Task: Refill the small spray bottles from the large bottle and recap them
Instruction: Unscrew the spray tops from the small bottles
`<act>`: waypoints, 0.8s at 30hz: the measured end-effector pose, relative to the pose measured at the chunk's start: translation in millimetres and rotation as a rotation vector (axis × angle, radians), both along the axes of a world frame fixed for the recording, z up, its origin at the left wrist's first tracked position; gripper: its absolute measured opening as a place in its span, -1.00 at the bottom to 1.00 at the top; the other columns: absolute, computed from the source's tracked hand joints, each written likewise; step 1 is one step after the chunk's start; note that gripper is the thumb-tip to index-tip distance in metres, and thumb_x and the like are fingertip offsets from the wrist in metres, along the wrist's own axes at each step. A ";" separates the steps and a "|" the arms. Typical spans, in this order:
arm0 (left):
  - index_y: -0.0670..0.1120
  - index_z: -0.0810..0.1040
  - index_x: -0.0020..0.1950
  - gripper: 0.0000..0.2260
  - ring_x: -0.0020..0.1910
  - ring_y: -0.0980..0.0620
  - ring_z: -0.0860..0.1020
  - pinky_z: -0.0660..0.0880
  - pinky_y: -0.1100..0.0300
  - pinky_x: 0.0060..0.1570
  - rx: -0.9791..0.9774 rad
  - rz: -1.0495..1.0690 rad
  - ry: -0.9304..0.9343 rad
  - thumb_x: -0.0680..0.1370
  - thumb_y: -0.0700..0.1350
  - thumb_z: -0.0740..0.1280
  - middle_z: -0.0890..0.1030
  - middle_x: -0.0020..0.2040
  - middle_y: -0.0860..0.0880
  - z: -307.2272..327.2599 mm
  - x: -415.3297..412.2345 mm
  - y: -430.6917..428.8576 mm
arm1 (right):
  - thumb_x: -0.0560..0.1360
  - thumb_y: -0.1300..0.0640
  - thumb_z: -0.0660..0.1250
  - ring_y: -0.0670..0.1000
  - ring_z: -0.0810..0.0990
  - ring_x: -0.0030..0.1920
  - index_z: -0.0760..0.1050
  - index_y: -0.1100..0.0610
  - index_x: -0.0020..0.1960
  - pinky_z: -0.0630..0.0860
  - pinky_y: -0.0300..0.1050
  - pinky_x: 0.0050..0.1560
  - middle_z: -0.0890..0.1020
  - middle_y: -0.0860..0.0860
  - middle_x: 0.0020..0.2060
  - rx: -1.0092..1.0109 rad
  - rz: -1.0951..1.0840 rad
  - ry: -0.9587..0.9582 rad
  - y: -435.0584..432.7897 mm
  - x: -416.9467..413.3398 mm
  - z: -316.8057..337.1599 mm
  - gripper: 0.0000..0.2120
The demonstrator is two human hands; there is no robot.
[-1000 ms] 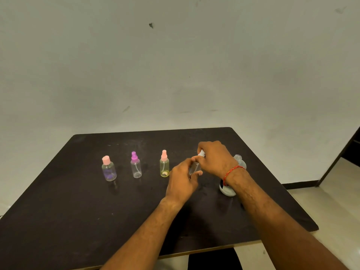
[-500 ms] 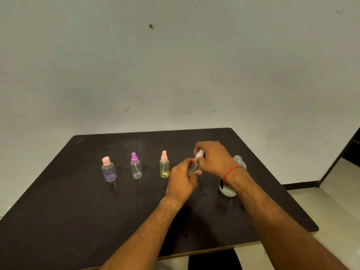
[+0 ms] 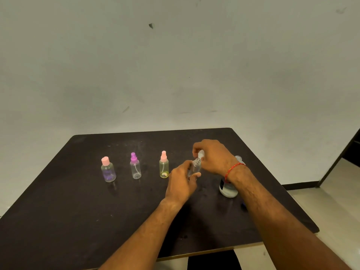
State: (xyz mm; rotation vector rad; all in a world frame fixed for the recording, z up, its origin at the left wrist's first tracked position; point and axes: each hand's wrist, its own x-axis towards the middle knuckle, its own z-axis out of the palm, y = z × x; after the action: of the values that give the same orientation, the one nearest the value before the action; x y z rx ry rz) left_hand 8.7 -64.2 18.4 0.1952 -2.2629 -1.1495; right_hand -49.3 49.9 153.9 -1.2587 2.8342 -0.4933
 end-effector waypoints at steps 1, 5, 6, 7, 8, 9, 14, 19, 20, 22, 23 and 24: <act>-0.03 0.58 0.15 -0.83 -0.14 0.14 0.66 0.58 0.31 -0.12 -0.002 0.003 0.001 0.59 -0.06 0.45 0.68 -0.08 0.09 -1.5 -0.7 -0.2 | 0.44 0.22 0.39 0.04 0.55 -0.01 0.53 0.01 -0.05 0.38 -0.18 -0.10 0.53 -0.05 -0.05 -0.005 0.002 0.000 1.7 0.3 2.8 -0.85; -0.06 0.59 0.18 -0.80 -0.10 0.14 0.64 0.52 0.39 -0.11 0.020 0.057 -0.016 0.58 -0.11 0.47 0.69 0.00 0.06 -1.6 -4.7 -1.3 | 0.40 0.31 0.36 -0.01 0.55 -0.04 0.56 0.00 0.07 0.44 -0.19 -0.07 0.56 -0.07 -0.04 -0.108 -0.055 -0.009 11.9 -1.6 7.3 -0.68; -0.08 0.59 0.18 -0.79 -0.10 0.14 0.62 0.47 0.47 -0.14 0.023 0.082 -0.022 0.57 -0.13 0.47 0.68 0.01 0.05 -1.7 -5.6 -1.8 | 0.38 0.32 0.34 0.00 0.56 -0.04 0.57 0.00 0.07 0.46 -0.18 -0.06 0.58 -0.06 -0.03 -0.143 -0.077 0.005 15.2 -2.1 8.4 -0.66; -0.10 0.59 0.19 -0.78 -0.09 0.13 0.61 0.44 0.50 -0.15 0.029 0.106 -0.032 0.56 -0.13 0.48 0.68 0.02 0.04 -2.1 -6.7 -2.4 | 0.37 0.32 0.33 0.01 0.57 -0.03 0.57 0.00 0.07 0.48 -0.17 -0.04 0.61 -0.05 -0.02 -0.174 -0.103 0.029 18.6 -2.6 9.5 -0.65; -0.12 0.59 0.19 -0.77 -0.06 0.11 0.61 0.42 0.50 -0.15 0.038 0.128 -0.046 0.56 -0.13 0.48 0.68 0.03 0.03 -2.7 -7.8 -3.0 | 0.37 0.32 0.33 0.02 0.58 -0.02 0.58 0.01 0.06 0.50 -0.15 -0.02 0.62 -0.04 -0.01 -0.200 -0.133 0.056 21.9 -3.4 9.9 -0.66; -0.12 0.59 0.20 -0.76 -0.03 0.08 0.63 0.42 0.47 -0.11 0.053 0.144 -0.063 0.56 -0.12 0.48 0.69 0.05 0.01 -4.3 -9.8 -4.1 | 0.37 0.30 0.34 0.04 0.59 -0.02 0.58 0.02 0.05 0.50 -0.13 0.00 0.63 -0.02 -0.02 -0.229 -0.164 0.082 24.9 -4.0 9.3 -0.69; -0.11 0.57 0.17 -0.77 0.01 0.01 0.66 0.57 0.18 0.02 0.114 0.204 -0.123 0.56 -0.10 0.48 0.70 0.04 -0.04 -11.8 -20.1 -9.4 | 0.42 0.18 0.36 0.07 0.59 -0.14 0.54 0.03 -0.02 0.52 -0.10 -0.09 0.62 -0.01 -0.13 -0.447 -0.305 0.157 30.3 -0.9 -21.3 -0.85; -0.09 0.49 0.05 -0.83 -0.16 0.06 0.60 0.56 0.16 -0.09 0.096 0.223 -0.155 0.58 -0.11 0.45 0.63 -0.12 0.01 -17.4 -27.7 -14.6 | 0.48 0.07 0.40 0.03 0.62 -0.24 0.45 0.03 -0.04 0.56 -0.09 -0.20 0.65 0.01 -0.26 -0.606 -0.392 0.061 11.0 11.5 -81.4 -0.86; -0.08 0.47 0.04 -0.83 -0.15 0.05 0.61 0.56 0.15 -0.09 0.088 0.223 -0.164 0.58 -0.11 0.45 0.61 -0.13 0.02 -18.0 -29.0 -15.6 | 0.48 0.07 0.39 0.06 0.63 -0.23 0.42 0.02 -0.03 0.59 -0.03 -0.20 0.65 0.03 -0.25 -0.612 -0.404 0.035 6.6 13.2 -93.4 -0.85; -0.06 0.45 0.02 -0.82 -0.14 0.01 0.62 0.58 0.12 -0.08 0.079 0.223 -0.182 0.58 -0.12 0.45 0.59 -0.16 0.04 -20.1 -32.1 -17.2 | 0.48 0.11 0.36 0.13 0.63 -0.21 0.40 0.03 0.01 0.57 0.02 -0.18 0.65 0.06 -0.23 -0.590 -0.444 0.000 -0.8 14.8 -113.7 -0.83; -0.06 0.45 0.03 -0.82 -0.13 0.01 0.63 0.58 0.11 -0.07 0.082 0.223 -0.196 0.58 -0.12 0.45 0.60 -0.15 0.04 -21.2 -33.4 -17.6 | 0.48 0.14 0.35 0.15 0.63 -0.19 0.39 0.04 0.03 0.55 0.00 -0.17 0.64 0.07 -0.21 -0.575 -0.467 -0.019 -4.1 15.0 -121.9 -0.82; -0.07 0.47 0.05 -0.83 -0.12 0.01 0.63 0.59 0.09 -0.04 0.085 0.220 -0.209 0.58 -0.12 0.45 0.62 -0.13 0.02 -22.7 -35.0 -17.9 | 0.48 0.17 0.34 0.15 0.63 -0.16 0.39 0.05 0.05 0.53 -0.03 -0.17 0.64 0.08 -0.18 -0.562 -0.488 -0.037 -7.2 14.7 -129.0 -0.81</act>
State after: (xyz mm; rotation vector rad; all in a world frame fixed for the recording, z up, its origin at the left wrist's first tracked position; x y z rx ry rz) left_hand -26.3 -82.1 -4.3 0.6077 -2.3023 -1.1524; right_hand -34.6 42.7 24.9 -0.5333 3.0654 -1.3784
